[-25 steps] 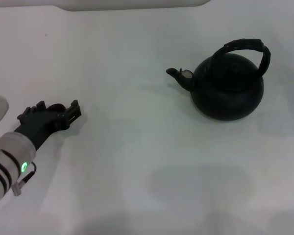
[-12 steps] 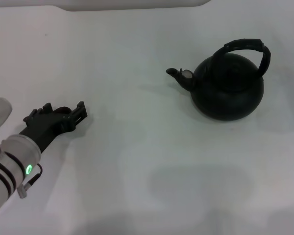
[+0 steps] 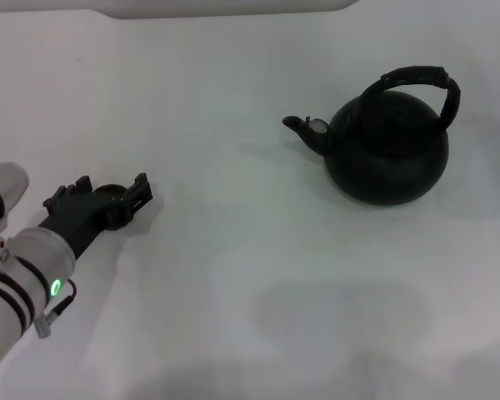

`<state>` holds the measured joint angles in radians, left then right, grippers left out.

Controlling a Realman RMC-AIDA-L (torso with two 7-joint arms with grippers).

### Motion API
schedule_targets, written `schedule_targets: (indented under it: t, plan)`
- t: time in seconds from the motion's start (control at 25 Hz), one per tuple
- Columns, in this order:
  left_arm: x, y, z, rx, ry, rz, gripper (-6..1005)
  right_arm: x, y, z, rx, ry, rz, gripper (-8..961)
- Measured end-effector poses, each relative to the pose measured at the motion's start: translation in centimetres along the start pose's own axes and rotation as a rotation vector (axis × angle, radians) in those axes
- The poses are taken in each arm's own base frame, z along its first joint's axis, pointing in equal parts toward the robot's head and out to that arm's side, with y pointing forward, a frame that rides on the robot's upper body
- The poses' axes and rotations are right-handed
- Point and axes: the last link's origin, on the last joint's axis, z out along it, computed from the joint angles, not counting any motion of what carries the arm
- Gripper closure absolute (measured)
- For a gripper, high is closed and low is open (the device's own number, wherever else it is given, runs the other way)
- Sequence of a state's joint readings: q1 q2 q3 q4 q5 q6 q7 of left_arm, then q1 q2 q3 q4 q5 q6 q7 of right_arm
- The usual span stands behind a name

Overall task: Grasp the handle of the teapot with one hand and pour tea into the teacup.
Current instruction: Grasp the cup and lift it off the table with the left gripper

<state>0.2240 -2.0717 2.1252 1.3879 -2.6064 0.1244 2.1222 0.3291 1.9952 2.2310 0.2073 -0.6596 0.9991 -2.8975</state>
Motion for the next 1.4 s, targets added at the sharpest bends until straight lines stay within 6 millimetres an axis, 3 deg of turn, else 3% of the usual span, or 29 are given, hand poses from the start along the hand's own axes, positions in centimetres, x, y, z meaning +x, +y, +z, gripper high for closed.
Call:
schedule_targets:
  t: [1.4]
  plan:
    - [-1.1, 0.7, -0.2, 0.028, -0.069, -0.033, 122, -0.4, 0.0, 0.4, 0.003, -0.01, -0.006, 80]
